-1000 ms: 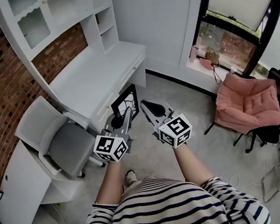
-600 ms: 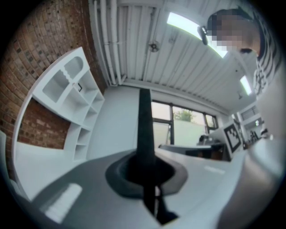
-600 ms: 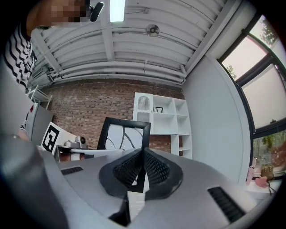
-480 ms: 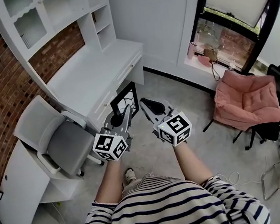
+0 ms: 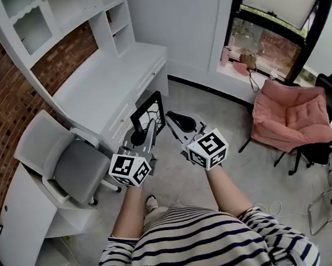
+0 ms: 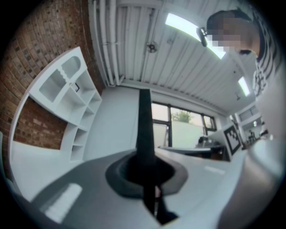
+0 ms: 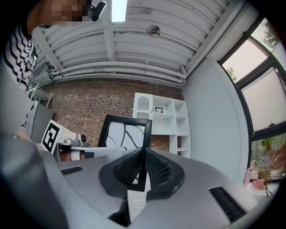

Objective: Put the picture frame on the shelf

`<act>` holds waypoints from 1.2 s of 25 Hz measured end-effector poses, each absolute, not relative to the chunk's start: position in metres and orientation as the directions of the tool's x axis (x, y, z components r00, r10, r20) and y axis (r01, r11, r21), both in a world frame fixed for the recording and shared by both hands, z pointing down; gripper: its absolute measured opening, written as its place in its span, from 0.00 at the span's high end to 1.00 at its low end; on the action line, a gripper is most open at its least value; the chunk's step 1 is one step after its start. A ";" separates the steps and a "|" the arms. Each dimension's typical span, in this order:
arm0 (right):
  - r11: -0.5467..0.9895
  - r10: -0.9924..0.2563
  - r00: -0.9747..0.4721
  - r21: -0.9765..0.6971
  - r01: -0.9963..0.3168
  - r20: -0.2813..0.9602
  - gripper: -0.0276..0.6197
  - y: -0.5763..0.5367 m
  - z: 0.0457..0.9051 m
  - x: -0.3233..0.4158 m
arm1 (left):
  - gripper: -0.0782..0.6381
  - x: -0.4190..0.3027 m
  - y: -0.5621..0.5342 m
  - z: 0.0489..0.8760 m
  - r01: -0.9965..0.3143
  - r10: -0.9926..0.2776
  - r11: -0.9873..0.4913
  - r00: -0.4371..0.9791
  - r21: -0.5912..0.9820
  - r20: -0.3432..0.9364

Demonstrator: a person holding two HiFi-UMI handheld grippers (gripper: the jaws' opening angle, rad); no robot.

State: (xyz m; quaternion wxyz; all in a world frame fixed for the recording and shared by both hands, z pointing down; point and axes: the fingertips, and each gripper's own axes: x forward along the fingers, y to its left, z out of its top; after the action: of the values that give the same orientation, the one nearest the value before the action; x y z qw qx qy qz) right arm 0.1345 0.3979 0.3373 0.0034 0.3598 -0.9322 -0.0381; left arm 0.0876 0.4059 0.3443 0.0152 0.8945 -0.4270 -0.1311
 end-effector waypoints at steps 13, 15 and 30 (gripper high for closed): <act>0.749 -0.661 -0.750 0.064 -0.660 0.001 0.94 0.393 0.345 0.140 | 0.87 0.094 0.405 0.344 -0.763 -0.770 -0.632 0.598 0.140 -0.222; 0.752 -0.657 -0.754 0.062 -0.656 0.005 0.94 0.389 0.346 0.137 | 0.87 0.091 0.401 0.346 -0.765 -0.774 -0.628 0.594 0.145 -0.219; 0.757 -0.653 -0.756 0.056 -0.651 0.040 0.90 0.294 0.356 0.109 | 0.87 0.064 0.308 0.358 -0.752 -0.768 -0.638 0.603 0.168 -0.217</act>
State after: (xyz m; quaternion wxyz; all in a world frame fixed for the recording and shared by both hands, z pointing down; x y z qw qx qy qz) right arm 0.1086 0.2937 0.3560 0.0287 0.3478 -0.9369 -0.0195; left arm 0.0644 0.3079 0.3581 0.0295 0.8948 -0.4244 -0.1352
